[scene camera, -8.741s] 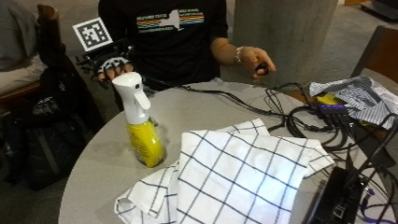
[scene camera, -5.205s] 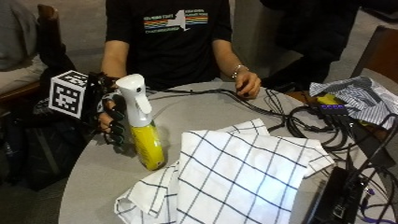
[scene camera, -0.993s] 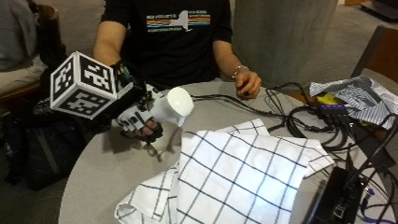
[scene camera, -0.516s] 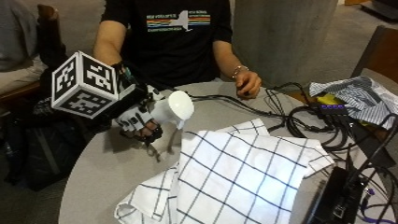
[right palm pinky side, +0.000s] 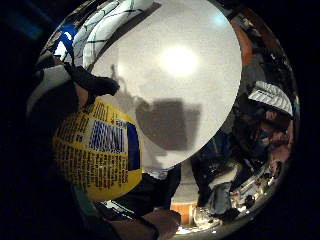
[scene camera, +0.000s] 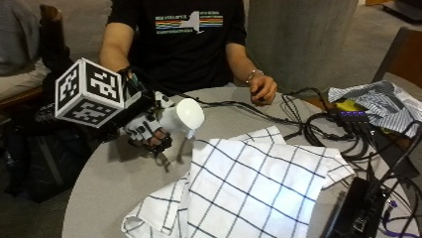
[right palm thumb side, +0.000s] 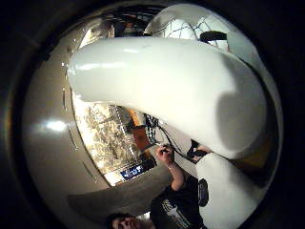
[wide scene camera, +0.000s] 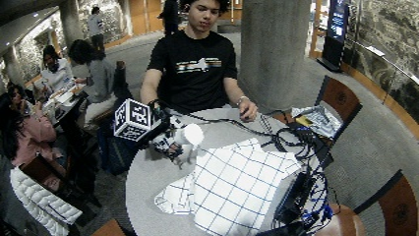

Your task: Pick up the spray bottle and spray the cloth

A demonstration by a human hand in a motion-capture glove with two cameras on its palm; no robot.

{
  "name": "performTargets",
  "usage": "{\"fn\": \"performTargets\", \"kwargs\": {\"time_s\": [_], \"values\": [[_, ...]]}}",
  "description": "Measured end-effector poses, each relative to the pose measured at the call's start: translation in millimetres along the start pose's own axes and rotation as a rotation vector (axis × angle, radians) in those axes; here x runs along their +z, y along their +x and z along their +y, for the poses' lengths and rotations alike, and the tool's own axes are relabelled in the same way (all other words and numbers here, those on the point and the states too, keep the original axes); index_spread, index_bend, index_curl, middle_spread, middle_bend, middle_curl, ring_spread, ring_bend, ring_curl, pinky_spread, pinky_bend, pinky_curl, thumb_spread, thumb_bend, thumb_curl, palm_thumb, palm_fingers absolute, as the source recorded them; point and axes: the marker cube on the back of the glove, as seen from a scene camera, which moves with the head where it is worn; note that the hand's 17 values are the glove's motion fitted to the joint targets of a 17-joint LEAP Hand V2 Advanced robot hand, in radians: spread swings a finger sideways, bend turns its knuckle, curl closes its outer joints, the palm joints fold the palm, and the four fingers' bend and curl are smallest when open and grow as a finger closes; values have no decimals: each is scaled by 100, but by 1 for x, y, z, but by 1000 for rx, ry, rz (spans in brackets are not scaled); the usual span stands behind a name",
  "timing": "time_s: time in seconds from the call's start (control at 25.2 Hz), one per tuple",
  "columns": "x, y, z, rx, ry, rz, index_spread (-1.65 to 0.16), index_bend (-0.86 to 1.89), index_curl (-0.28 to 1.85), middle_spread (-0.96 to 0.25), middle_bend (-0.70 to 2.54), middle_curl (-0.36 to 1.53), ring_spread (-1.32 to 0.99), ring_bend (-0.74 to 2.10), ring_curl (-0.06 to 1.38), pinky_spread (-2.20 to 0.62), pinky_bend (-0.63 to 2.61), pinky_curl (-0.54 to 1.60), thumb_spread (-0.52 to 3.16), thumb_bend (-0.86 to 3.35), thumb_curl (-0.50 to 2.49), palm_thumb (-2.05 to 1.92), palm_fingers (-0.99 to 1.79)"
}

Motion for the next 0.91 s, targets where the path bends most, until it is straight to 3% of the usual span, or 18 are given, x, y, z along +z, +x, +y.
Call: {"fn": "performTargets", "kwargs": {"time_s": [0.2,0.48,0.68,0.91], "values": [[0,-8,13,-132,94,-103,-17,14,39,-5,25,47,-2,41,38,-3,39,37,55,-4,66,95,114],[21,-58,61,-515,253,-425,-17,14,39,-5,25,47,-2,41,38,-3,39,37,56,-3,66,95,114],[79,-101,90,-835,287,-548,-17,15,40,-5,25,47,-2,40,37,-2,38,37,58,-3,66,95,112],[170,-134,112,-837,228,-581,-18,17,41,-4,25,47,-2,36,37,-2,36,36,67,-4,63,91,112]]}}
